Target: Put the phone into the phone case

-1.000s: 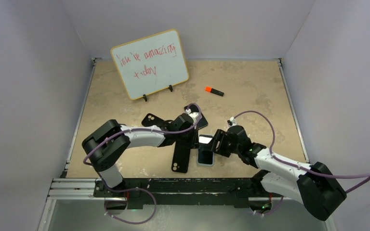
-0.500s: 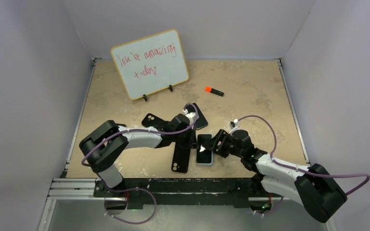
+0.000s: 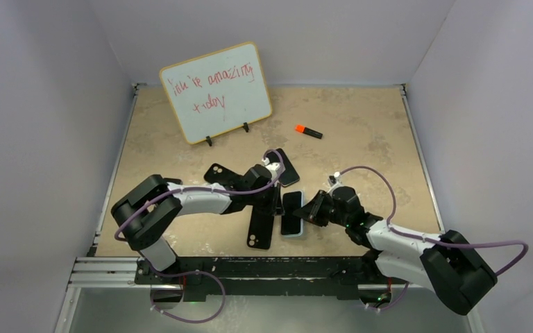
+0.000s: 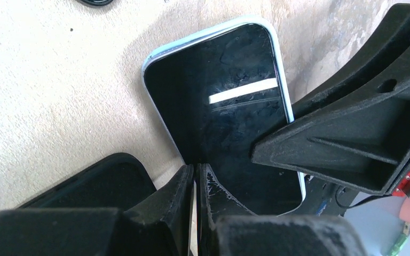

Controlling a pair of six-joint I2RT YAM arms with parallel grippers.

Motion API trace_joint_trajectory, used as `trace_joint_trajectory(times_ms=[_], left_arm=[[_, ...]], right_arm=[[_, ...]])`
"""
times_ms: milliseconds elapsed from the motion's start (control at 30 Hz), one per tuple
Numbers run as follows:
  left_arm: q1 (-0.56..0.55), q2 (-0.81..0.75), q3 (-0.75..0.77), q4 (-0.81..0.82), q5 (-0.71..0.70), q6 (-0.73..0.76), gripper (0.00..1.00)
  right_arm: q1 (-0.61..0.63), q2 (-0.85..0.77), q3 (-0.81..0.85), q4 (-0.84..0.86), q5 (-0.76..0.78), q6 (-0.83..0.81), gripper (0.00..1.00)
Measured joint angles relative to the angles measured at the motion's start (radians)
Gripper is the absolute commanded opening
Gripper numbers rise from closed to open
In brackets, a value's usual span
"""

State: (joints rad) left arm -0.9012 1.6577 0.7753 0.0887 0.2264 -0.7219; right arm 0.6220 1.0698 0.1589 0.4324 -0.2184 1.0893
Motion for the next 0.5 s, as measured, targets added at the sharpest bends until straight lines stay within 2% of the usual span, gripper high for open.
trace_joint_trajectory(times_ms=[100, 167, 233, 367, 500], left_arm=[[0.000, -0.018, 0.003, -0.032, 0.004, 0.010, 0.18], [0.004, -0.056, 0.010, -0.093, 0.006, 0.029, 0.29], [0.019, -0.123, 0.014, -0.155, 0.010, 0.050, 0.43], [0.115, -0.314, 0.054, -0.264, 0.021, 0.094, 0.65], [0.227, -0.475, 0.117, -0.319, 0.040, 0.133, 0.78]], right_arm=[[0.004, 0.002, 0.012, 0.005, -0.008, -0.006, 0.04], [0.006, -0.003, 0.023, -0.016, -0.006, -0.016, 0.00], [0.008, -0.019, 0.047, -0.059, -0.004, -0.034, 0.00], [0.011, -0.067, 0.092, -0.100, -0.013, -0.053, 0.00], [0.012, -0.113, 0.129, -0.078, -0.039, -0.064, 0.00]])
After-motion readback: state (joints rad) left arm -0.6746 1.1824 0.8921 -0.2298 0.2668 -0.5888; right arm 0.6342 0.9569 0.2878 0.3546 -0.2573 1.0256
